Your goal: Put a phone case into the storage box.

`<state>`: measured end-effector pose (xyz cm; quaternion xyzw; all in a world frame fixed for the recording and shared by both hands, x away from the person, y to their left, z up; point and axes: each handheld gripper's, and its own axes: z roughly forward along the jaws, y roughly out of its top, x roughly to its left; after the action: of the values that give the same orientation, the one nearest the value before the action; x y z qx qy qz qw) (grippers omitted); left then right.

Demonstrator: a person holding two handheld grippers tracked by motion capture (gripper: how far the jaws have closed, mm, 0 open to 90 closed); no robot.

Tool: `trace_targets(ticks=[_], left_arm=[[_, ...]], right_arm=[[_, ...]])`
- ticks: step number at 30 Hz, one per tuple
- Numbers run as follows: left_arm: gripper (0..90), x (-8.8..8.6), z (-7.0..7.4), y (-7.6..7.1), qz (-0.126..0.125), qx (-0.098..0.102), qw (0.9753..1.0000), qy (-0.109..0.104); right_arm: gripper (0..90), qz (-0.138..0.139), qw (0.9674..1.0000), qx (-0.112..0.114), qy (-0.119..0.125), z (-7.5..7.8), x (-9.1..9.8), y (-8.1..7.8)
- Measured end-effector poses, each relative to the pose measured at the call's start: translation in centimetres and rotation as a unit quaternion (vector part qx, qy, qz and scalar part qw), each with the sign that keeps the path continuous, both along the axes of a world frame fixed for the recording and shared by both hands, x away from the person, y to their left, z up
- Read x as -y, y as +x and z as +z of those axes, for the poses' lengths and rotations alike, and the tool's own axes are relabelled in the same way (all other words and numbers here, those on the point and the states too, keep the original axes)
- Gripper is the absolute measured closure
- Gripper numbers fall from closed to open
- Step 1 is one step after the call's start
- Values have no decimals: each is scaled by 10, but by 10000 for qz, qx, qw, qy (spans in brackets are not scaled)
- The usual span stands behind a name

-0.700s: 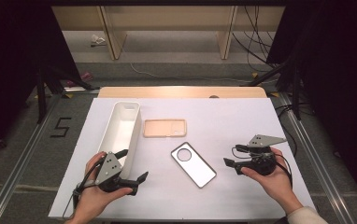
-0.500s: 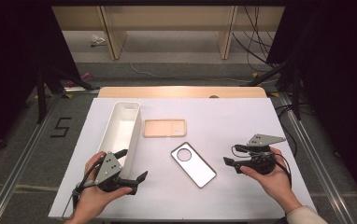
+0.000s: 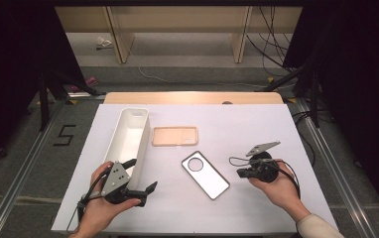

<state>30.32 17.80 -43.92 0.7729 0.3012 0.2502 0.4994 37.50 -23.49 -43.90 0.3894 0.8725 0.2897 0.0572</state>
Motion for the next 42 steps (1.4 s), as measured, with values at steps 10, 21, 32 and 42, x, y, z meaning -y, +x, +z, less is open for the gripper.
trace_targets(ticks=[10,21,32,42], left_arm=[[63,0,0,0,-5,-5,10000,-2],[65,0,0,-1,-28,-2,10000,-10],[67,1,0,-1,-37,-2,10000,-14],[67,1,0,-1,-40,-10,10000,-21]], right_arm=[[900,144,9947,-758,-675,-21,-31,18],[900,391,9922,-931,-726,-23,-43,12],[900,701,9900,-960,-755,-23,-61,3],[900,854,9891,-940,-742,-24,-69,-1]])
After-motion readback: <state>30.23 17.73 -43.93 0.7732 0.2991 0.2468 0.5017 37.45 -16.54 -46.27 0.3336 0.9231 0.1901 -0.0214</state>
